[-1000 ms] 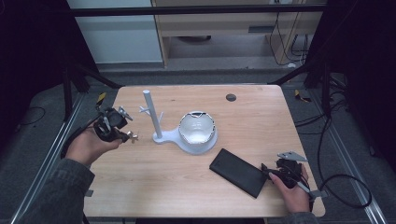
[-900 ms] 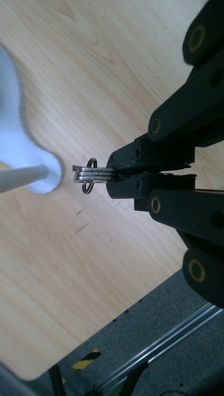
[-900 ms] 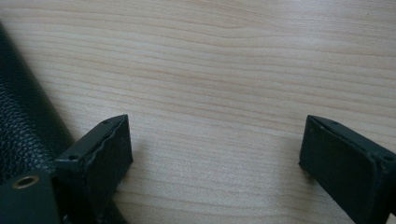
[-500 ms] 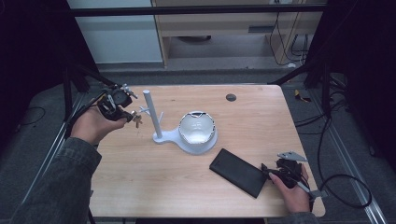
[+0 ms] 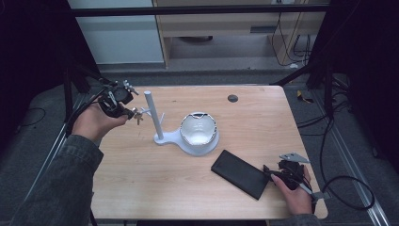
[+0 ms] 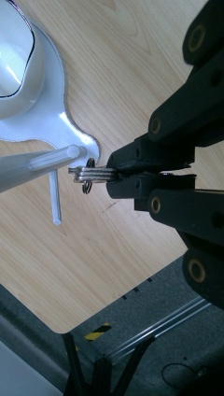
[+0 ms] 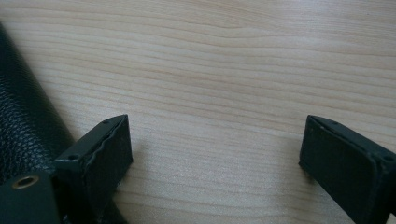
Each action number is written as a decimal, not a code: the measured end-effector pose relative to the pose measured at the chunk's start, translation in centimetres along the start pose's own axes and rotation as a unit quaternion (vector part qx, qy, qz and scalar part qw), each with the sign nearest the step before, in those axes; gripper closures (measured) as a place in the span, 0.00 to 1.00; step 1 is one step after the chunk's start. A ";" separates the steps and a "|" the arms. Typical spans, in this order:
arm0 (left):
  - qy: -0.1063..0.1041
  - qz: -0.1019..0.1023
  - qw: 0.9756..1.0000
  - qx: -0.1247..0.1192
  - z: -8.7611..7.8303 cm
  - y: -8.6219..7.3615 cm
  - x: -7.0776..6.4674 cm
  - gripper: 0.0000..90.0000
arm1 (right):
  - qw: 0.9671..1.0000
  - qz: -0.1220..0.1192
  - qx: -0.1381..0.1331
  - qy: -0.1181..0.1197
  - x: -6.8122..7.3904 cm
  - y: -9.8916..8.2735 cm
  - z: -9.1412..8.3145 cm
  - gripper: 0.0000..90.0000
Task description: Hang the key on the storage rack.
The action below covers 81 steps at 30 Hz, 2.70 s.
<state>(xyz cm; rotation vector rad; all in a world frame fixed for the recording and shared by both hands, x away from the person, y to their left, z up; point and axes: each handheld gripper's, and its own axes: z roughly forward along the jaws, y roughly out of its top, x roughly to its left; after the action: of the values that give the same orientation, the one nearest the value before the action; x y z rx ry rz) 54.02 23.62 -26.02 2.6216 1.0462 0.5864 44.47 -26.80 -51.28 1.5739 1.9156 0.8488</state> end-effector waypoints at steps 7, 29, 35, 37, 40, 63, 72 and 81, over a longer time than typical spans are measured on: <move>0.001 0.003 1.000 0.000 -0.3 0.2 0.0 0.96 | 1.000 0.002 -0.001 0.000 0.0 0.0 0.0 0.10; -0.007 0.014 1.000 0.003 -0.1 0.8 -0.4 0.96 | 1.000 0.000 0.000 0.000 0.0 0.0 0.0 0.10; -0.008 0.015 1.000 0.006 0.1 0.9 -0.5 0.96 | 1.000 0.000 0.000 0.000 0.0 0.0 0.0 0.10; -0.006 0.015 1.000 0.007 0.2 1.0 -0.5 0.96 | 1.000 0.000 0.000 0.000 0.0 0.0 0.0 0.10; -0.004 0.013 1.000 0.006 0.3 1.2 -0.5 0.96 | 1.000 0.000 0.000 0.000 0.0 0.0 0.0 0.11; -0.005 0.007 1.000 0.003 1.1 1.2 -0.5 0.95 | 1.000 0.000 0.000 0.000 0.0 0.0 0.0 0.10; 0.002 0.010 0.999 -0.032 0.2 -0.4 -0.9 0.85 | 1.000 0.000 0.001 0.000 0.0 0.0 0.0 0.10; -0.017 0.029 0.998 -0.060 0.0 -2.7 -3.5 0.82 | 1.000 0.002 0.002 0.001 0.0 0.0 0.0 0.10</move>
<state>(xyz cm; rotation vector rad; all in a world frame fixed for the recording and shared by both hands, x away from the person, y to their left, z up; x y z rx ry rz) 50.12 23.10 -27.96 2.5557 0.8981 0.5972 44.45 -26.79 -51.25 1.5798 1.9165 0.8494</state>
